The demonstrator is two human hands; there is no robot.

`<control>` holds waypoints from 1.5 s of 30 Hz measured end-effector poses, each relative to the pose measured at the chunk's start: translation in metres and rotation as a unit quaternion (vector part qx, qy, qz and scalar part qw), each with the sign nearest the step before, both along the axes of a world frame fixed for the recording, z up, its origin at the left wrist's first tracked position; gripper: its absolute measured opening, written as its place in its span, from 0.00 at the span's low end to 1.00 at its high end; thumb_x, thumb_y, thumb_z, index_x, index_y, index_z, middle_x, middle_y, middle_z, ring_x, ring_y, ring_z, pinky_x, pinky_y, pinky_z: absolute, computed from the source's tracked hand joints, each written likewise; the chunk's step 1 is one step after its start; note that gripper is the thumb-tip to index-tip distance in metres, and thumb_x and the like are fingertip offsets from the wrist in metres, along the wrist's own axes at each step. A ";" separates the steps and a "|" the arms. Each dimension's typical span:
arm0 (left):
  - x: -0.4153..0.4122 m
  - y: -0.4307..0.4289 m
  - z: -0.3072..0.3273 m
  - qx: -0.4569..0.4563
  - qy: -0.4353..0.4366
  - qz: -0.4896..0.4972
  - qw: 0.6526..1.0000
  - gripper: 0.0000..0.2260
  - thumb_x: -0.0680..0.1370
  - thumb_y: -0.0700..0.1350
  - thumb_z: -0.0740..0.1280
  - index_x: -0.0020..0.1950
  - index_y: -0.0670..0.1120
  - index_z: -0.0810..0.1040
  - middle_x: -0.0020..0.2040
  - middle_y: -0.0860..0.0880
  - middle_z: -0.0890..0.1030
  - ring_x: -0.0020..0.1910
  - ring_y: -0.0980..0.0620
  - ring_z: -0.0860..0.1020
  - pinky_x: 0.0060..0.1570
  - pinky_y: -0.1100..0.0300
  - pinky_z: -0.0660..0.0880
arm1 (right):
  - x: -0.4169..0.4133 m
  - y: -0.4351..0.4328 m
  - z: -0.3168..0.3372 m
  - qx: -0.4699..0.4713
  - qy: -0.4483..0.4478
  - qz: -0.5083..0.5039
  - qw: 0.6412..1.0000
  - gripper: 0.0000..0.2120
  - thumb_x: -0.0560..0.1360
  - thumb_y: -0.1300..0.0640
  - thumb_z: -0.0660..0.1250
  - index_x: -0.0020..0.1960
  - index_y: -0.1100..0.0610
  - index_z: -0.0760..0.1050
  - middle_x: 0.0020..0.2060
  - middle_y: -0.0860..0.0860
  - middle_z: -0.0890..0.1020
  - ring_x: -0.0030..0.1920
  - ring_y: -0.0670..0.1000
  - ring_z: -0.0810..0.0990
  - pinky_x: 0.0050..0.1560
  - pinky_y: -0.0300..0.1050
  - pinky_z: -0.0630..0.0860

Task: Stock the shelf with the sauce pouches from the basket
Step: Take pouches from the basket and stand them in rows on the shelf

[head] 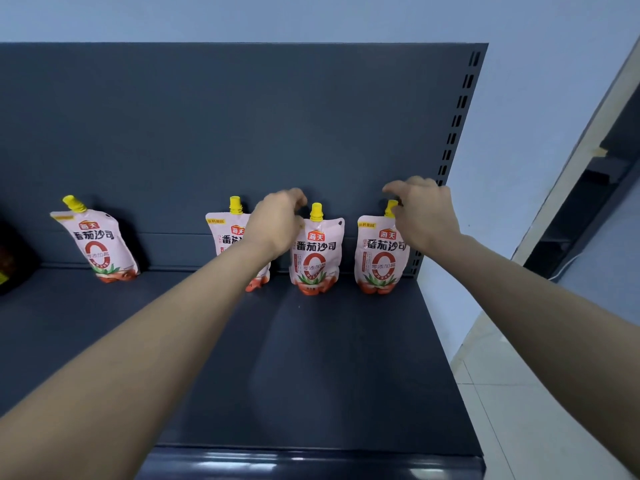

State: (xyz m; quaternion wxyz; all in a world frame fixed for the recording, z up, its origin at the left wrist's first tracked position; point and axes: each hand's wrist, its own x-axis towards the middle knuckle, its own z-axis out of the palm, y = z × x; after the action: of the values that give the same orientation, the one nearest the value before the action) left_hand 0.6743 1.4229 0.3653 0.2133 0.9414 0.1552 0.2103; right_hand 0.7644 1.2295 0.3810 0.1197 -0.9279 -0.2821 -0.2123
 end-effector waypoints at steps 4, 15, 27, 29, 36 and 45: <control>-0.022 -0.013 0.017 0.040 -0.021 -0.036 0.998 0.14 0.74 0.35 0.62 0.58 0.43 0.76 0.57 0.44 0.80 0.56 0.43 0.77 0.55 0.48 0.75 | -0.027 -0.002 0.013 0.001 -0.019 0.027 0.999 0.17 0.79 0.59 0.60 0.67 0.54 0.72 0.60 0.56 0.78 0.62 0.58 0.73 0.63 0.52 0.65; -0.175 -0.028 0.059 0.190 -0.078 -0.067 0.976 0.14 0.77 0.41 0.62 0.63 0.43 0.73 0.56 0.43 0.77 0.57 0.41 0.74 0.54 0.49 0.70 | -0.183 0.003 0.050 -0.024 -0.089 0.101 0.991 0.16 0.79 0.56 0.59 0.66 0.56 0.72 0.59 0.55 0.77 0.60 0.58 0.73 0.61 0.51 0.64; -0.372 0.031 -0.067 0.093 0.075 -0.003 0.993 0.14 0.75 0.41 0.67 0.60 0.41 0.76 0.55 0.41 0.79 0.55 0.39 0.76 0.53 0.48 0.74 | -0.358 0.070 -0.076 -0.107 0.073 0.230 0.965 0.15 0.79 0.56 0.60 0.64 0.57 0.73 0.59 0.55 0.78 0.62 0.58 0.73 0.59 0.51 0.65; -0.394 0.042 -0.096 0.056 0.118 0.010 0.991 0.13 0.75 0.42 0.67 0.59 0.42 0.76 0.55 0.43 0.79 0.55 0.41 0.77 0.53 0.48 0.75 | -0.376 0.081 -0.105 -0.132 0.110 0.231 0.958 0.14 0.79 0.56 0.59 0.63 0.57 0.73 0.59 0.55 0.78 0.61 0.57 0.74 0.59 0.50 0.66; -0.431 0.061 -0.189 -0.046 0.279 0.026 0.959 0.14 0.76 0.43 0.66 0.61 0.44 0.76 0.59 0.45 0.79 0.57 0.45 0.77 0.57 0.55 0.72 | -0.409 0.099 -0.198 -0.248 0.262 0.195 0.912 0.11 0.78 0.57 0.58 0.55 0.59 0.75 0.53 0.57 0.80 0.53 0.59 0.78 0.53 0.51 0.74; -0.408 0.035 -0.270 -0.197 0.336 0.004 0.921 0.23 0.75 0.37 0.66 0.70 0.40 0.67 0.68 0.42 0.73 0.65 0.45 0.74 0.61 0.58 0.70 | -0.405 0.080 -0.266 -0.327 0.408 0.104 0.846 0.13 0.79 0.63 0.56 0.55 0.66 0.77 0.55 0.59 0.80 0.57 0.58 0.77 0.58 0.47 0.73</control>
State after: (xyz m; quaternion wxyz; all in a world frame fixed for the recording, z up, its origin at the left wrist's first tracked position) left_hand 0.2660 1.4579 0.0958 0.3289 0.8950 0.2602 -0.1520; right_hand 0.3590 1.3100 0.1151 -0.0655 -0.8815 -0.3556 0.3037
